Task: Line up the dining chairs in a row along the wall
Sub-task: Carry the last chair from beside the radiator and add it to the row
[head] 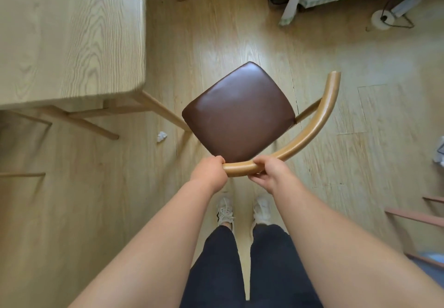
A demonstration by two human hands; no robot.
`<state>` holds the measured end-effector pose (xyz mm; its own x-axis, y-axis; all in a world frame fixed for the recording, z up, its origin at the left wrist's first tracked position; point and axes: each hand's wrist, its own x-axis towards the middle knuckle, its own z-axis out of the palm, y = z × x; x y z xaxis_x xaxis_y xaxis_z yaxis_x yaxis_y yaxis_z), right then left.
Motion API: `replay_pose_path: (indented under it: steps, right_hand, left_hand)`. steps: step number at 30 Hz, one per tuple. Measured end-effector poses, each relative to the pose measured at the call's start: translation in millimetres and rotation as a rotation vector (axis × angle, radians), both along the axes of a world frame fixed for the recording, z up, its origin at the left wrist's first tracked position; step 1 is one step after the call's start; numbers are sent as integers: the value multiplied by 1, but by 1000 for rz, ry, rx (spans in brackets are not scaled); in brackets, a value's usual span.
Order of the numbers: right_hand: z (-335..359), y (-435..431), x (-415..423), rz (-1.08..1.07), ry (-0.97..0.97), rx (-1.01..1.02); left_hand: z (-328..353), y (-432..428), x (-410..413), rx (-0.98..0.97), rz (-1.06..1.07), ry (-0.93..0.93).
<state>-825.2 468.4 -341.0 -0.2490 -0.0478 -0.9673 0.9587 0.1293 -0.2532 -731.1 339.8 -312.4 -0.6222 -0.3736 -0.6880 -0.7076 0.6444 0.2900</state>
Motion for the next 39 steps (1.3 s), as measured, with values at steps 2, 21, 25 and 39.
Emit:
replay_pose_path:
  steps: [2, 21, 25, 39]
  right_hand:
    - [0, 18, 18, 4, -11, 34]
    - [1, 129, 100, 120, -20, 101]
    - [1, 138, 137, 109, -58, 88]
    - [6, 178, 70, 35, 107, 187]
  left_hand:
    - [-1, 14, 26, -50, 5, -37]
    - [1, 134, 143, -359, -171, -160]
    - [2, 138, 167, -381, -55, -153]
    - [-21, 168, 157, 777, 1713, 119]
